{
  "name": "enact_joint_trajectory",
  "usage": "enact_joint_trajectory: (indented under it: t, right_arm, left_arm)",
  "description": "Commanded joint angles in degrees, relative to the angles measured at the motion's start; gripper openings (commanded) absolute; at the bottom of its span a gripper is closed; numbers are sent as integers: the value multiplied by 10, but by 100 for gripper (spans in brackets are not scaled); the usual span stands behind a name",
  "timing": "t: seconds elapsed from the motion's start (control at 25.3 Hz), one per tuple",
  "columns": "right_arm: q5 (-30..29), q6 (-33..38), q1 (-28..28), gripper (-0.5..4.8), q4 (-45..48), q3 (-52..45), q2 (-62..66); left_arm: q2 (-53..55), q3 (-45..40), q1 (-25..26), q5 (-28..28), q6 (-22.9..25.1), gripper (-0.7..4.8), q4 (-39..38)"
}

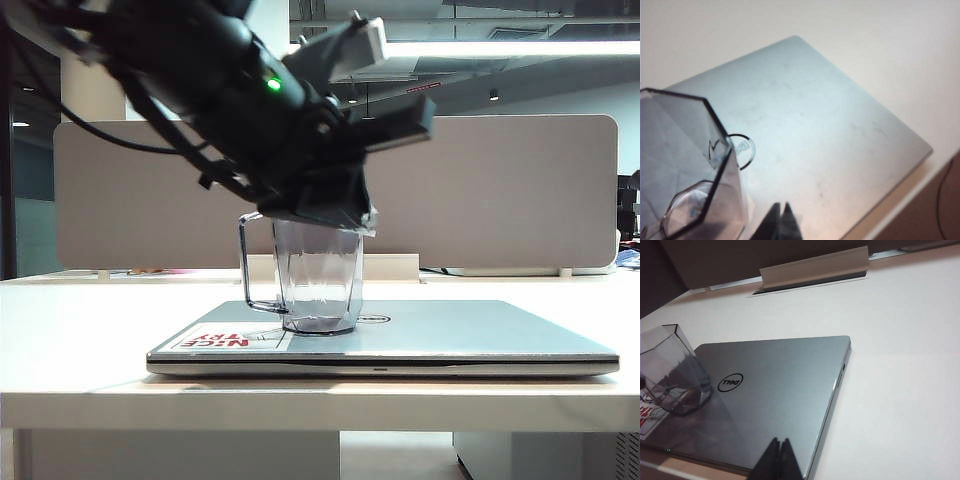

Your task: Pick up the water cup and place it on the side of the laptop away from you.

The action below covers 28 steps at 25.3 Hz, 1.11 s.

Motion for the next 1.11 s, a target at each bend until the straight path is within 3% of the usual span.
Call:
enact_joint_trajectory:
  t: [0.04,0.55,0.91,1.11]
  right_arm:
    - [1,1,0,-1,6,-3,-1]
    - [1,0,1,-1,6,-3,-1]
    - [1,0,0,-1,6,-3,-1]
    - [1,0,0,-1,6,-3,-1]
  left_arm:
    - [27,23,-2,-14,-23,-5,-13]
    - [87,80,2,-94,-17,-5,9]
    - [90,85,14,-97,-16,-5,41]
    - [90,93,20,-51,-16,-5,45]
